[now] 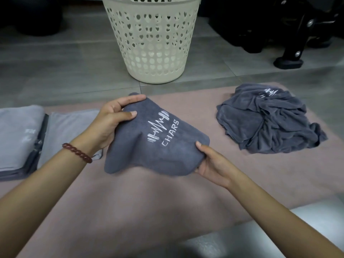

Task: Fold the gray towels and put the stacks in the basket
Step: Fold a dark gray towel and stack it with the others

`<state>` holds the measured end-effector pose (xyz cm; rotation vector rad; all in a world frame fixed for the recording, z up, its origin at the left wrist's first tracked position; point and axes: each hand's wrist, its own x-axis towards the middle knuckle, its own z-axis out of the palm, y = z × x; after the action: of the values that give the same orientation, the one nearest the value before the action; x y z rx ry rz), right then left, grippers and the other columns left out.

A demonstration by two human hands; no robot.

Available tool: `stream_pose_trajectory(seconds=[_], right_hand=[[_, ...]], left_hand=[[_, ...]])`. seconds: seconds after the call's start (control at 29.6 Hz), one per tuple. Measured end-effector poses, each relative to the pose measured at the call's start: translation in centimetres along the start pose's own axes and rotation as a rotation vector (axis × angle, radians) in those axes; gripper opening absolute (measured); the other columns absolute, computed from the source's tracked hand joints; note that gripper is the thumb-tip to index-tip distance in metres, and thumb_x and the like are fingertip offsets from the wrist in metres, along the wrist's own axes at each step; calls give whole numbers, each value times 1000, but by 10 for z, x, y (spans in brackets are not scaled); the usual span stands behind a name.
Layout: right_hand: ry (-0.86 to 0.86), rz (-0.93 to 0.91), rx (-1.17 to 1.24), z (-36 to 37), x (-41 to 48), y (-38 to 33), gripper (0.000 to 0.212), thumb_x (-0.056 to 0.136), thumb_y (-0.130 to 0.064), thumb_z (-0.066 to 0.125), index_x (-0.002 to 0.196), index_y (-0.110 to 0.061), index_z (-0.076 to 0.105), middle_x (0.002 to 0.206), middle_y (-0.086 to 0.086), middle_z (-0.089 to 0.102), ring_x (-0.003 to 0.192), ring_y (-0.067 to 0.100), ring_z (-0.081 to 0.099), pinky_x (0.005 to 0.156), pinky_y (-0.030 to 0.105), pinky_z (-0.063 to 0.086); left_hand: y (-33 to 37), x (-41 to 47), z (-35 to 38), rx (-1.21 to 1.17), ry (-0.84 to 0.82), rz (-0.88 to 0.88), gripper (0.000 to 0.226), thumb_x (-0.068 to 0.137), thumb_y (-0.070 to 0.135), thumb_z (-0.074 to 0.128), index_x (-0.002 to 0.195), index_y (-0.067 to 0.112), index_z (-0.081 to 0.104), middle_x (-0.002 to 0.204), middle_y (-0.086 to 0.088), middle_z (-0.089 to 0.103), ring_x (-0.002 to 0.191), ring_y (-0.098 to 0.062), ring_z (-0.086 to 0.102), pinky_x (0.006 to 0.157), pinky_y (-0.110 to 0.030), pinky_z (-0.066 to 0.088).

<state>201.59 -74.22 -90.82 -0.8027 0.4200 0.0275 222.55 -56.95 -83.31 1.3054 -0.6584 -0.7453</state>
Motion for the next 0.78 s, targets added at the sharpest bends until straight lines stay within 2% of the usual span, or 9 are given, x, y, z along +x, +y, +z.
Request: stream_pose_trajectory(seconds=[0.07, 0.17, 0.24, 0.34, 0.41, 0.51, 0.57, 0.64, 0.78], right_hand=[[64, 3, -75, 1, -7, -10, 58, 81, -23, 64, 134, -7, 49, 128, 11, 60, 114, 24, 60, 89, 34, 54], [220, 17, -149, 4, -12, -31, 53, 78, -14, 62, 127, 4, 53, 111, 13, 68, 93, 20, 68, 75, 26, 57], [332, 1, -162, 4, -7, -46, 58, 82, -6, 62, 136, 2, 43, 113, 12, 65, 89, 17, 66, 67, 22, 57], [472, -38, -143, 2, 14, -71, 76, 86, 2, 59, 149, -13, 18, 131, 11, 54, 83, 13, 62, 51, 19, 53], [474, -113, -178, 5, 27, -87, 79, 86, 5, 57, 149, -19, 15, 124, 7, 54, 81, 13, 61, 55, 21, 54], [475, -400, -241, 9, 35, -117, 81, 84, 13, 55, 147, -25, 20, 115, 8, 58, 87, 14, 63, 73, 25, 54], [482, -519, -344, 8, 28, -123, 80, 80, 18, 53, 141, -28, 27, 109, 8, 62, 86, 12, 64, 72, 20, 52], [480, -479, -489, -6, 20, -101, 78, 77, 21, 56, 137, -21, 30, 105, 3, 65, 86, 9, 66, 71, 20, 52], [493, -127, -661, -45, -4, -6, 87, 68, 23, 66, 140, -6, 26, 91, 4, 64, 71, 7, 66, 58, 14, 51]], left_hand=[[-2, -3, -2, 20, 16, 5, 40, 80, -6, 54, 108, 19, 68, 107, -1, 70, 98, -13, 65, 82, -19, 52], [-3, -4, -6, 76, 40, -22, 40, 74, 3, 61, 109, 20, 67, 114, -1, 68, 100, -11, 65, 86, -19, 52], [-6, 1, -7, 157, 85, -80, 38, 79, -1, 64, 111, 21, 66, 113, -1, 68, 96, -10, 65, 82, -18, 53], [-12, 22, -5, 226, 123, -175, 35, 85, -4, 58, 111, 20, 63, 104, 0, 67, 88, -8, 63, 68, -12, 53], [-11, 42, -2, 232, 136, -142, 38, 86, -5, 58, 116, 18, 61, 106, -1, 65, 89, -8, 61, 68, -11, 52], [7, 68, 2, 198, 158, 54, 40, 82, -10, 59, 111, 18, 62, 105, 3, 65, 89, -6, 62, 75, -13, 51], [14, 70, 4, 194, 131, 175, 41, 75, -8, 66, 104, 20, 63, 105, 5, 65, 93, -5, 61, 82, -14, 49], [-6, 60, -1, 232, 92, 159, 39, 69, -4, 67, 99, 20, 63, 103, 8, 66, 91, -1, 62, 80, -14, 49], [-109, -4, -16, 382, -18, -131, 38, 77, -18, 62, 93, 16, 63, 82, 19, 70, 73, 6, 60, 64, -10, 48]])
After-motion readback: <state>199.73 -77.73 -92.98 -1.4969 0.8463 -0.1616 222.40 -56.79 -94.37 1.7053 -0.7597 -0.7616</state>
